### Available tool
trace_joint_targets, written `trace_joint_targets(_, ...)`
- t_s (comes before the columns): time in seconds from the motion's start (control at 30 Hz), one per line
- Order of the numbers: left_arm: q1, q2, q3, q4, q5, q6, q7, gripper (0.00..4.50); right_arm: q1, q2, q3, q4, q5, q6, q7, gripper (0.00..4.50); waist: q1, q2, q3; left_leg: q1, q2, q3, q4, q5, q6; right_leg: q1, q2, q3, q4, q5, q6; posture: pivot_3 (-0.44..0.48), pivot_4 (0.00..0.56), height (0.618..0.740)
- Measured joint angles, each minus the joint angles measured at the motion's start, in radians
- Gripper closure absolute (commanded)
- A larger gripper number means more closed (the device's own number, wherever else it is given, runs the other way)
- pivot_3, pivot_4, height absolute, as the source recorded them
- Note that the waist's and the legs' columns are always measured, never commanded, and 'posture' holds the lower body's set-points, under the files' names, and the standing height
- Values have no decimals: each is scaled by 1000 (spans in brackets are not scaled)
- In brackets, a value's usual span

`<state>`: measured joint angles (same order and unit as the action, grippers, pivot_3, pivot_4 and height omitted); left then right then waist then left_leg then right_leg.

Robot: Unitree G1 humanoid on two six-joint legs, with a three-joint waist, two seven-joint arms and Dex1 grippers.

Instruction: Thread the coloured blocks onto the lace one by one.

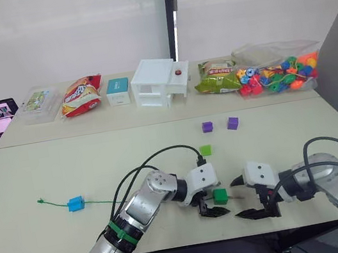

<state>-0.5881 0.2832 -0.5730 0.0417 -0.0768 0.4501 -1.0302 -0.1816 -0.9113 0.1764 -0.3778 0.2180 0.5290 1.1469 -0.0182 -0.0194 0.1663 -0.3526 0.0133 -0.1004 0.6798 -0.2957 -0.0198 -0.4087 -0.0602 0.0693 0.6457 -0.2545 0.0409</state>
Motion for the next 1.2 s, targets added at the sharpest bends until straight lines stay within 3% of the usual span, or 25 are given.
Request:
trace_joint_targets(0.23,0,9,4,4,-4,-15,-31,3206,2,0,0,26,-2,-33,-13,0,3,0,0,0,0,0,0,0,0,0,0,0,0,0,0,0,150,740)
trace_joint_targets(0.27,0,12,6,3,-4,-15,-33,3298,2,0,0,33,-2,-38,-14,0,3,0,0,0,0,0,0,0,0,0,0,0,0,0,0,0,150,740)
trace_joint_targets(0.43,0,23,6,-3,-4,-15,-43,3298,2,2,5,58,-10,-49,-18,0,3,0,0,0,0,0,0,0,0,0,0,0,0,0,0,0,150,740)
trace_joint_targets(0.57,0,29,7,-3,-4,-15,-45,3298,-7,12,8,81,-17,-76,-19,1145,3,0,0,0,0,0,0,0,0,0,0,0,0,0,0,0,150,740)
trace_joint_targets(0.9,2,40,7,-12,-4,-15,-51,3298,-9,14,13,97,-32,-117,-12,4486,3,0,0,0,0,0,0,0,0,0,0,0,0,0,0,0,150,740)
trace_joint_targets(1.2,40,112,51,-92,-21,-8,-61,3298,-32,22,17,109,-38,-127,-9,4500,-1,0,0,1,0,0,0,0,0,0,0,0,0,0,0,0,150,740)
